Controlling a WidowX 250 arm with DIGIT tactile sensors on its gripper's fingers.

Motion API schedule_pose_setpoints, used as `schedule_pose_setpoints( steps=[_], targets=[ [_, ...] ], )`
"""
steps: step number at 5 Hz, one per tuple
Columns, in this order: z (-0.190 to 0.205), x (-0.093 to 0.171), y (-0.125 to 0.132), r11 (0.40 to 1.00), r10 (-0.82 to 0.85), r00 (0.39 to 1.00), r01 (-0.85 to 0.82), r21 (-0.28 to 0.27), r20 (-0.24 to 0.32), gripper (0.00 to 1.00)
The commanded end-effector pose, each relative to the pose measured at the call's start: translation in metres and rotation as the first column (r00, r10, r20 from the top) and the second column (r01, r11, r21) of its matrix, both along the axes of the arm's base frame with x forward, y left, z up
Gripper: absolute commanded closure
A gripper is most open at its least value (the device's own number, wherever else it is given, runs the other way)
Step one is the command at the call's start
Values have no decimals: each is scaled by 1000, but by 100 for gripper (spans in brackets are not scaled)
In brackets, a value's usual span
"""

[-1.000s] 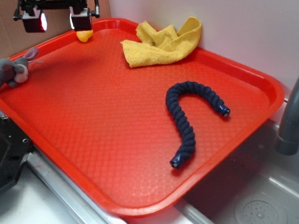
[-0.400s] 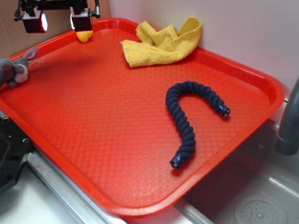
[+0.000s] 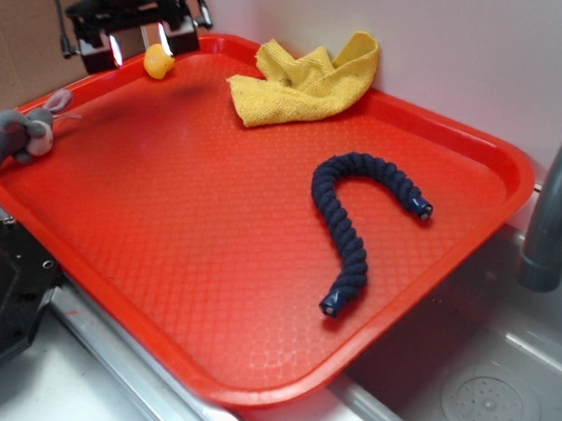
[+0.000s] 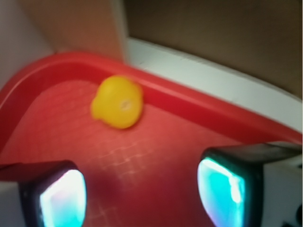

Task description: Grab the yellow duck.

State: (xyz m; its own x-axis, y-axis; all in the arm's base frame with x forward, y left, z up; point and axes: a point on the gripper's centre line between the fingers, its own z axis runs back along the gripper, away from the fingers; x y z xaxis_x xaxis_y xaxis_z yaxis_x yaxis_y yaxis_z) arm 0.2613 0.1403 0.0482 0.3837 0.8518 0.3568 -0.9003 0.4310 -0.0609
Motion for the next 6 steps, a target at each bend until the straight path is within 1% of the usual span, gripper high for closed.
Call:
schedule_pose_setpoints(
  steps=[1,2,3,4,5,6],
  targets=[
    [2,17,35,996,54,996,-58,67,64,0],
    [-3,22,54,993,91,995,-94,73,47,0],
    [-11,32,64,992,92,996,-92,90,4,0],
    [-16,24,73,990,127,992,-124,68,-29,100],
    [0,19,65,995,80,993,-73,70,-91,100],
    [28,10,27,995,-46,992,56,85,-119,100]
  ],
)
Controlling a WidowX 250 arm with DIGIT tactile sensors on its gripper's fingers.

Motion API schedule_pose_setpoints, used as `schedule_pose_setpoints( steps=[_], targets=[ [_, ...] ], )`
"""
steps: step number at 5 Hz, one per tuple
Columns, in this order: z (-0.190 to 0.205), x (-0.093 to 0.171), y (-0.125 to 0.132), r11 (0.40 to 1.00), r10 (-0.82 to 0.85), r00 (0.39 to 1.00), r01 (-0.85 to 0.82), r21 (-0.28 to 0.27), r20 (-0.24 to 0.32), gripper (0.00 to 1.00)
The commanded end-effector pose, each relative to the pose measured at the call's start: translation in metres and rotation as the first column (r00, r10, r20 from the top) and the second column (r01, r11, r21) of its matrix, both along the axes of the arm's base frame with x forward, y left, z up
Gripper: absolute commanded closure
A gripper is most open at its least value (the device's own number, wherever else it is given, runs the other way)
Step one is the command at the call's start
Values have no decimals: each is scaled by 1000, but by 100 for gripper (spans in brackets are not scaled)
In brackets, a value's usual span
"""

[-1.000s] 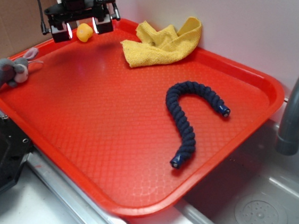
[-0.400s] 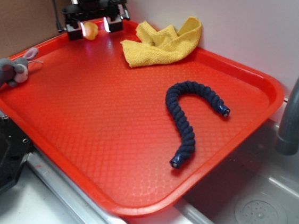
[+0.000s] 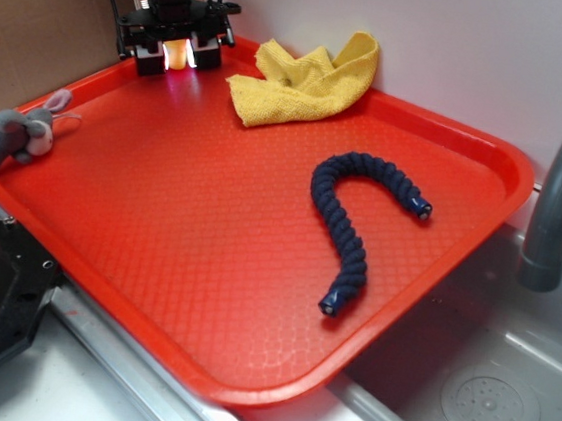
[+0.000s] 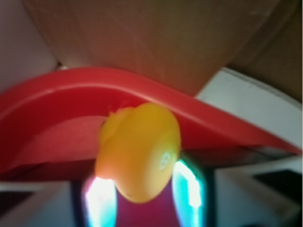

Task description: Grab the yellow duck.

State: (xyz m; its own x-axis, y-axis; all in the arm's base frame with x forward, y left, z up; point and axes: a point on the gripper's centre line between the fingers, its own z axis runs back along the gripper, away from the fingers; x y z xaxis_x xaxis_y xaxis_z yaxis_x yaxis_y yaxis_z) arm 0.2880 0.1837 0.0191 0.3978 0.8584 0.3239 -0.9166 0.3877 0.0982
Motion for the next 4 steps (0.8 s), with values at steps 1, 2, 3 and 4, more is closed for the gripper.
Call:
schedule_pose_setpoints(
  steps=[1,2,3,4],
  targets=[
    [97,-36,-60,956,-293,952,293,9,87,100],
    [111,-53,-102,898,-430,898,436,-56,93,100],
    [113,-60,-124,831,-541,836,549,-95,94,100],
    [124,-69,-128,715,-658,739,673,-192,142,100]
  ],
)
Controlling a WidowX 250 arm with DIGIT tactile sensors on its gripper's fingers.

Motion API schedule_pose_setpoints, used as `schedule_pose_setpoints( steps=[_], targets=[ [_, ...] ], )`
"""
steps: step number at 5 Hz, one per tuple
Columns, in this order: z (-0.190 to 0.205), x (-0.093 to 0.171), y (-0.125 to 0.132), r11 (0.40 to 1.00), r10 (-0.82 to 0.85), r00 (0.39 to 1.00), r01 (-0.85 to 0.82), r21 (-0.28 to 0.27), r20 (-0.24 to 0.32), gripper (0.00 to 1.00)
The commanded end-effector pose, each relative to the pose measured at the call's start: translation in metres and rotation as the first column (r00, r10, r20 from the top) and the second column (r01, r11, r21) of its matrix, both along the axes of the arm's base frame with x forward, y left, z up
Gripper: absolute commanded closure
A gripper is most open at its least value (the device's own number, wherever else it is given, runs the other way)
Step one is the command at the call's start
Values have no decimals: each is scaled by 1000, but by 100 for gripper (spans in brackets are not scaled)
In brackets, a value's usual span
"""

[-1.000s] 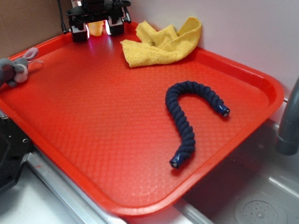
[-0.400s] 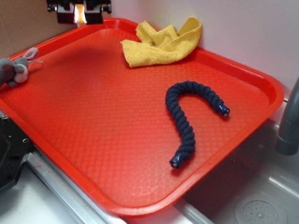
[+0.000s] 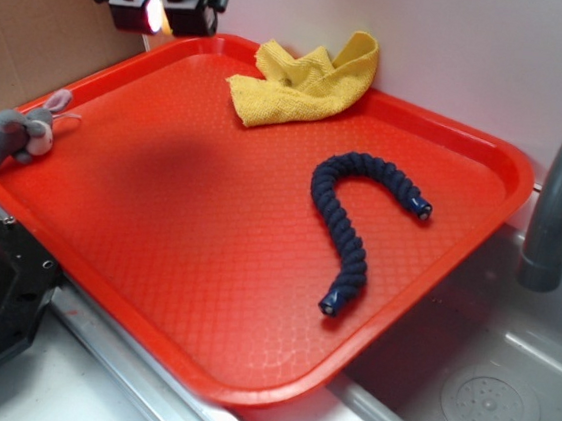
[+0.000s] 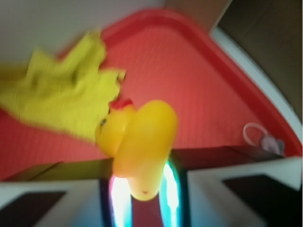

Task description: Grab the yellow duck.

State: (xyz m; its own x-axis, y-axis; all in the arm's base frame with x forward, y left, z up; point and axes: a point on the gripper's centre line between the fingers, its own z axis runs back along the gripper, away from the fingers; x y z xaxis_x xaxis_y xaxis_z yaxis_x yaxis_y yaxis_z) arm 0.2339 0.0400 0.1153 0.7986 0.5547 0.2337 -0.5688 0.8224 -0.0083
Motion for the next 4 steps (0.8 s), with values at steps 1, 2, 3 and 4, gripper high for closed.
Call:
schedule_pose_setpoints(
  steps=[1,2,3,4],
  targets=[
    [43,-30,8,969,-186,983,184,-162,4,100],
    [50,-49,-18,986,-134,991,134,-103,0,100],
    [62,-67,-35,982,-185,983,185,-46,2,100],
    [68,-64,-24,979,-197,980,196,-51,-8,100]
  ],
)
